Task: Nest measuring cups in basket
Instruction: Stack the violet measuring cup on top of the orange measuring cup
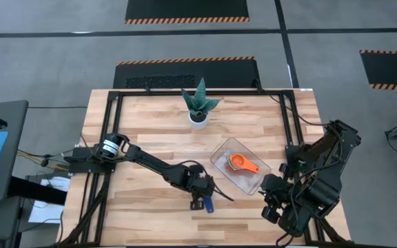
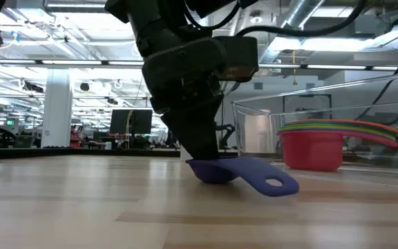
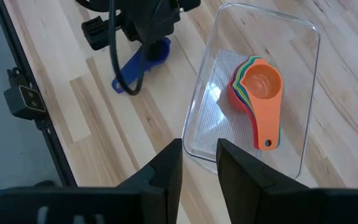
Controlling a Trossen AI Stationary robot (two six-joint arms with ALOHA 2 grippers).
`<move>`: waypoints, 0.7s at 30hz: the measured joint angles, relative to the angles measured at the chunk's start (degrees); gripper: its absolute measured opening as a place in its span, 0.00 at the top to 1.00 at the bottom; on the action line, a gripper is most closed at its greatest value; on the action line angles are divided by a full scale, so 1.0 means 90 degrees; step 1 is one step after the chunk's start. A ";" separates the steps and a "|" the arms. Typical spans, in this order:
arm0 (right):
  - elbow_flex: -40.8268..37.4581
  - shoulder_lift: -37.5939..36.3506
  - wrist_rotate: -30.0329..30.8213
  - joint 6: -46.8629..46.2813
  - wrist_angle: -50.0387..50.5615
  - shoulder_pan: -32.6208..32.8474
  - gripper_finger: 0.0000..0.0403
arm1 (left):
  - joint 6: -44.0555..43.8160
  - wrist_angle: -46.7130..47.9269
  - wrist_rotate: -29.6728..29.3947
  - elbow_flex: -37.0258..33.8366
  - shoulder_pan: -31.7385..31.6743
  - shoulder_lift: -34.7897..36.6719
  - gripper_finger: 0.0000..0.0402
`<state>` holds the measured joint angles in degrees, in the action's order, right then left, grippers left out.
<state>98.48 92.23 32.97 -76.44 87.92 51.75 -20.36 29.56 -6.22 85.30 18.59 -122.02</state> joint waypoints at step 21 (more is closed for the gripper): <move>0.0000 0.0000 -0.0019 0.0053 0.0014 0.0000 0.70 | -0.3920 0.0337 0.0034 0.0012 0.0143 0.0024 1.00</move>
<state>98.48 92.23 32.80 -75.97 88.05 51.75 -55.64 32.60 -5.91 85.41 19.88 -121.80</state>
